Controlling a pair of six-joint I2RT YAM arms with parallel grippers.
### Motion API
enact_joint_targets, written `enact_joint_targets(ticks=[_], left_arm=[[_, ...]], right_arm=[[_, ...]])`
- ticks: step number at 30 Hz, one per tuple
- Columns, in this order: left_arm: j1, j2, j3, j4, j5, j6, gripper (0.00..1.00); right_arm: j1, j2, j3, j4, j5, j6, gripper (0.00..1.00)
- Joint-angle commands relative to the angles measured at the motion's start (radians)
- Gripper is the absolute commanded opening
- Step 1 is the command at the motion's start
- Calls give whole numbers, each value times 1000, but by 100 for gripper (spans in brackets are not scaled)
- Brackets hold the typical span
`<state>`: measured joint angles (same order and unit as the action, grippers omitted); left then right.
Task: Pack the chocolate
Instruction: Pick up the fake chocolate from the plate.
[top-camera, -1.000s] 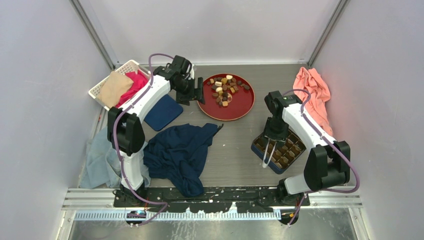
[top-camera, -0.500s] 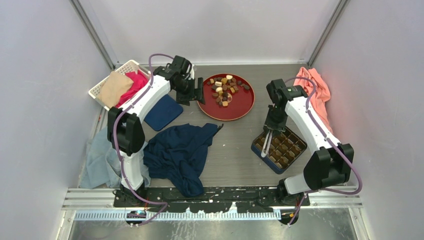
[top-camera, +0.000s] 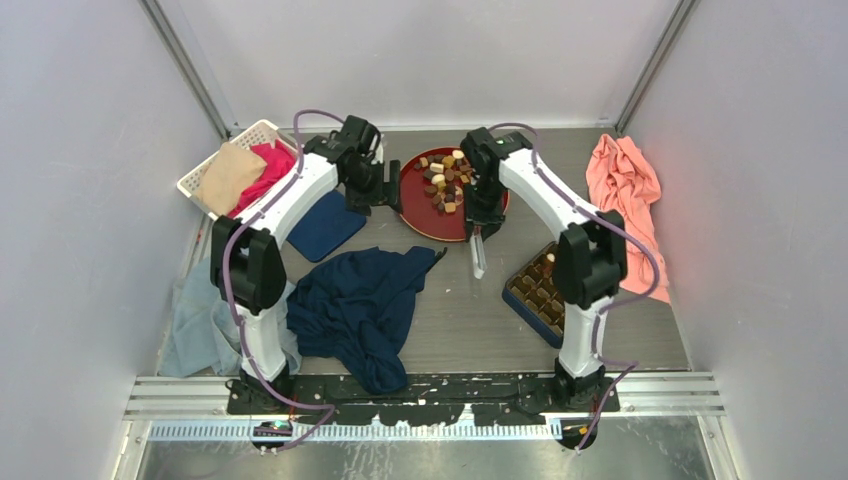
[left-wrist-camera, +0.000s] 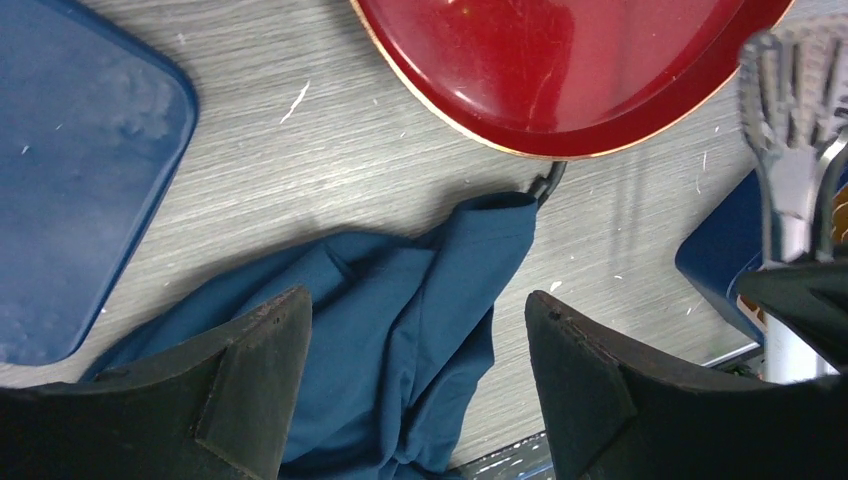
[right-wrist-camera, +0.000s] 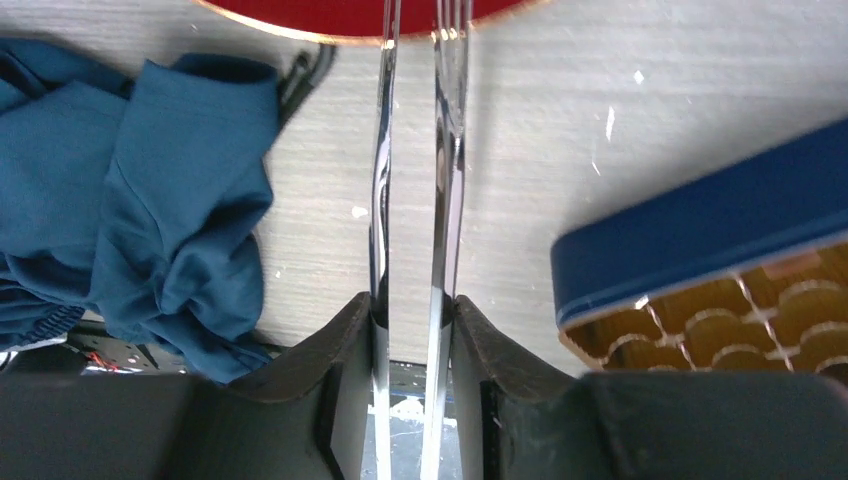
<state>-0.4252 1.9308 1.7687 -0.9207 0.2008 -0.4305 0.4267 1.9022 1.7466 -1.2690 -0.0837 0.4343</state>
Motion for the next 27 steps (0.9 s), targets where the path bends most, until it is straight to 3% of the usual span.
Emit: enact_joint_targets(ticks=[1, 13, 27], left_arm=[[33, -81, -18, -6, -6, -26, 79], [59, -95, -42, 21, -7, -28, 79], [63, -84, -26, 17, -3, -19, 79]], right_arm=[[11, 88, 134, -38, -75, -88, 39], [27, 210, 226, -10, -93, -76, 52], [41, 279, 225, 27, -43, -57, 53]])
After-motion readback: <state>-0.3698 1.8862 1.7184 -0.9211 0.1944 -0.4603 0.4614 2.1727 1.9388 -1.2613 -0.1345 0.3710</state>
